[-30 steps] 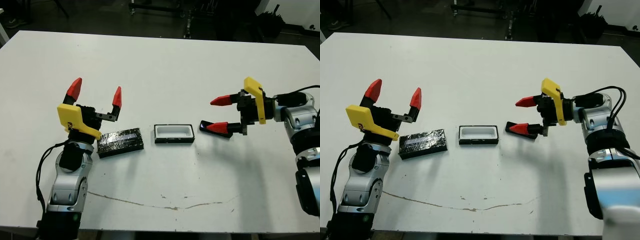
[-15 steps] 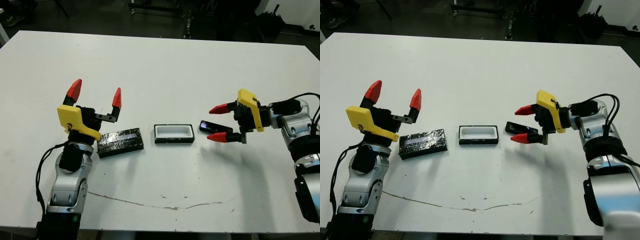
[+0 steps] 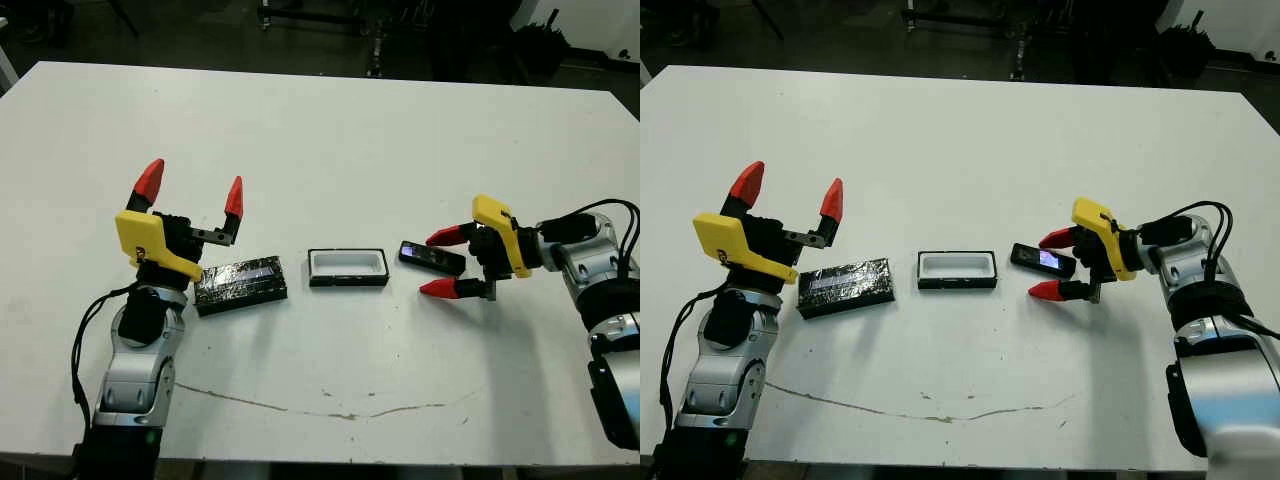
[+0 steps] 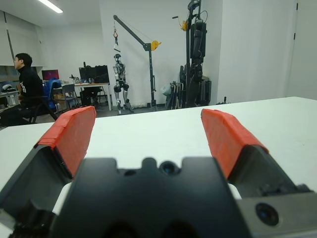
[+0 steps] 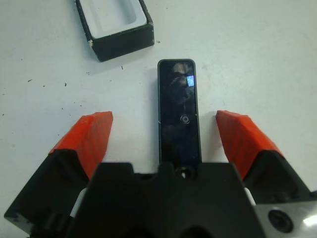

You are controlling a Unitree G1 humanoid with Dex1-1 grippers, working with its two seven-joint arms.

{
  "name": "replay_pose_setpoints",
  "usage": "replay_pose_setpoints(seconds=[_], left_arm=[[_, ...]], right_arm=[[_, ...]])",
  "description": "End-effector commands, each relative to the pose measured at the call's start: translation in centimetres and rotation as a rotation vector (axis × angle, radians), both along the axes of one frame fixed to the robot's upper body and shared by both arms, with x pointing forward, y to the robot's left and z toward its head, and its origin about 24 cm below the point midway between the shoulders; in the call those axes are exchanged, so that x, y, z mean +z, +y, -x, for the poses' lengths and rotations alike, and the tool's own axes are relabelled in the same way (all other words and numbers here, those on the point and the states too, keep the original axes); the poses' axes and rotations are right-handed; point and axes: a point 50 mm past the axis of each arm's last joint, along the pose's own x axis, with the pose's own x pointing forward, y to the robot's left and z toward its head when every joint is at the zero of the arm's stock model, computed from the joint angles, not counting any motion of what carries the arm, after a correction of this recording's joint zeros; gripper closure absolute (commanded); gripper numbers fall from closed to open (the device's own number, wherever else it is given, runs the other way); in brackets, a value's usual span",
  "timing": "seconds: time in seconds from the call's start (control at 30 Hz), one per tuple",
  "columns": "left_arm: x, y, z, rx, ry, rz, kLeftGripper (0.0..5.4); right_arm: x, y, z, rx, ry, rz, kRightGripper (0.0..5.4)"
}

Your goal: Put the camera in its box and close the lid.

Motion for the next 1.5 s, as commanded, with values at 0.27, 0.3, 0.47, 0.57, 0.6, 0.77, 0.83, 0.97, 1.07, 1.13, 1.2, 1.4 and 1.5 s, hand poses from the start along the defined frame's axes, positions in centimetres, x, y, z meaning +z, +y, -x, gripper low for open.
replay_pose_setpoints(seconds=[0.27,0.3,0.47,0.57,0.6,0.77,0.83,0.97,1.07,1.13,1.2,1.4,1.5], left_arm=[[-0.4,0.1,0.1,-0.005,0.024,0.004,0.0],[-0.4,0.1,0.1,-0.005,0.023,0.005,0.0],[-0.3,0.0,0.0,-0.001,0.02,0.002,0.0],[-0.3,0.0,0.0,0.002,0.017,-0.005,0.0],[-0.3,0.0,0.0,0.002,0.017,-0.006,0.0],[-0.2,0.1,0.0,0.007,0.012,-0.01,0.0],[-0.2,0.1,0.0,0.005,0.012,-0.007,0.0],[-0.1,0.1,0.0,0.009,0.008,0.001,0.0],[0.0,0.1,-0.1,0.006,0.007,0.006,0.0],[0.0,0.1,-0.1,0.01,0.003,0.004,0.0],[0.0,0.1,-0.1,0.013,0.001,-0.001,0.0],[-0.1,0.1,0.0,0.013,0.004,0.002,0.0],[-0.1,0.1,0.0,0.017,0.007,0.0,0.0]], right_arm=[[-1.3,-1.3,0.4,-0.141,0.023,0.042,0.4],[-1.3,-1.3,0.4,-0.155,0.004,0.047,0.52],[-1.3,-1.4,0.4,-0.182,-0.069,0.071,1.09],[-1.1,-1.3,0.4,-0.18,-0.082,0.082,1.48],[-1.1,-1.3,0.4,-0.172,-0.08,0.086,1.61],[-0.8,-1.2,0.4,-0.129,-0.081,0.108,2.32],[-0.7,-1.2,0.4,-0.118,-0.082,0.118,2.59],[-0.5,-1.2,0.3,-0.086,-0.099,0.147,3.19],[-0.3,-1.2,0.3,-0.076,-0.103,0.192,3.62],[-0.3,-1.3,0.3,-0.074,-0.102,0.207,3.71],[-0.3,-1.3,0.4,-0.068,-0.097,0.206,3.71],[-0.2,-1.3,0.4,-0.074,-0.093,0.198,3.71],[0.0,-1.2,0.3,-0.086,-0.099,0.148,3.71]])
